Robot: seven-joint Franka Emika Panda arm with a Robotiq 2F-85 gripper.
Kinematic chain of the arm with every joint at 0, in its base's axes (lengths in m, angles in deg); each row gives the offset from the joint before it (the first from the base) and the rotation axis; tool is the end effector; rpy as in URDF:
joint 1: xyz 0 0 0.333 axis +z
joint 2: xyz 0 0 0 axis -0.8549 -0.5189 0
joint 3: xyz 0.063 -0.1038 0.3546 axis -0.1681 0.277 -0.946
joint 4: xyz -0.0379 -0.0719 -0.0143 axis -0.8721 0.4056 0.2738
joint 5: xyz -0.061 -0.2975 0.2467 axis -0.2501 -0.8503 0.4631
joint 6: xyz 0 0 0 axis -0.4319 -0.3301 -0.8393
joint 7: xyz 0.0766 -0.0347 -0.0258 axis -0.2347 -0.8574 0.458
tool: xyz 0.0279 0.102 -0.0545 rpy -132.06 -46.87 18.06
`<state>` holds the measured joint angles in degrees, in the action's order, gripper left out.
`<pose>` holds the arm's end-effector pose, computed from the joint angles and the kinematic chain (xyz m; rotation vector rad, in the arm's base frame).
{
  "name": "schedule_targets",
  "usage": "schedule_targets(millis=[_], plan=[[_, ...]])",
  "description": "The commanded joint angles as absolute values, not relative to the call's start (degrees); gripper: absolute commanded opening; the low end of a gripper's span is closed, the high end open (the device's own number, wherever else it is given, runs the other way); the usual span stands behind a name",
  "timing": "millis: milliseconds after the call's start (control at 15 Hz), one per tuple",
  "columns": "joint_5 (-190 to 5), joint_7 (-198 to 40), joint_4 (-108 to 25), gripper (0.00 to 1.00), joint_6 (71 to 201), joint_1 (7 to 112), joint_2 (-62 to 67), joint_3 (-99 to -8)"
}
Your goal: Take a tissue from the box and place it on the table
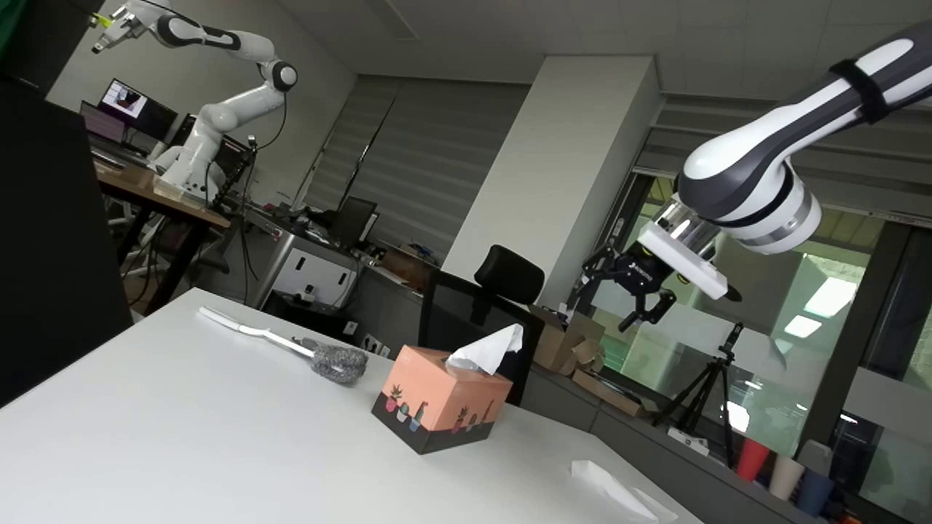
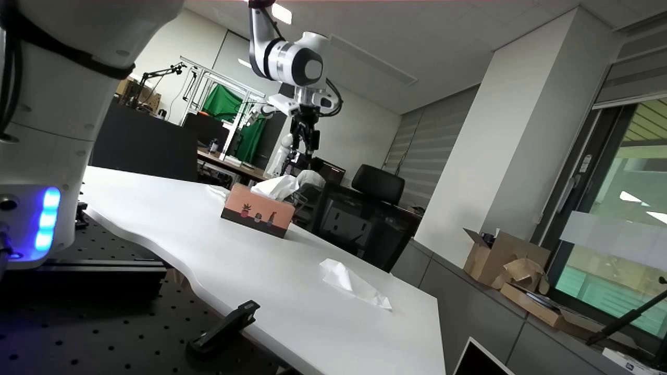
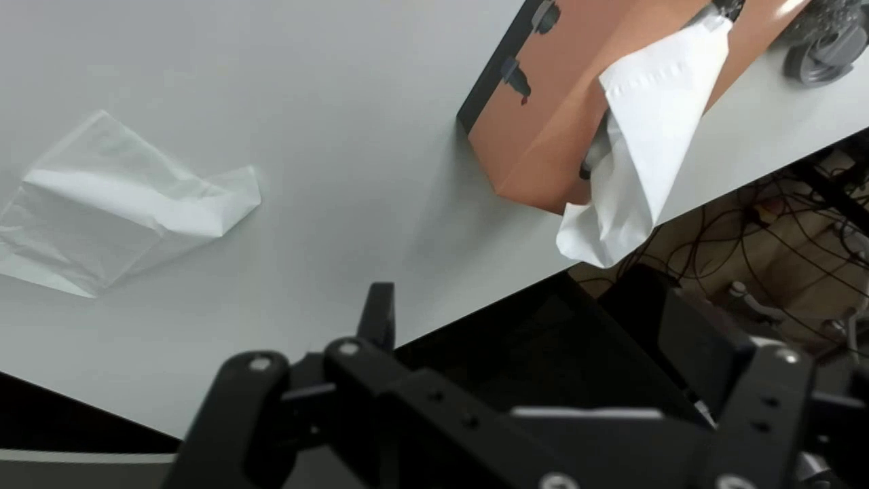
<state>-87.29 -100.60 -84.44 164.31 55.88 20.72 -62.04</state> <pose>0.5403 0.0128 0.4475 -2.8321 0.6631 -0.7466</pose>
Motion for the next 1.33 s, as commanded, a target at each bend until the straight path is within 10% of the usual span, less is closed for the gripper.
schedule_targets(millis=[0, 600, 1267], plan=[[-85.57, -100.68, -77.89, 1.00, 170.38, 55.37, 12.38, -61.57], [-69.61, -98.76, -61.85, 1.00, 175.09, 58.58, -4.30, -63.36], [-70.34, -102.54, -47.98, 1.00, 147.38, 62.85, -11.25, -59.44]])
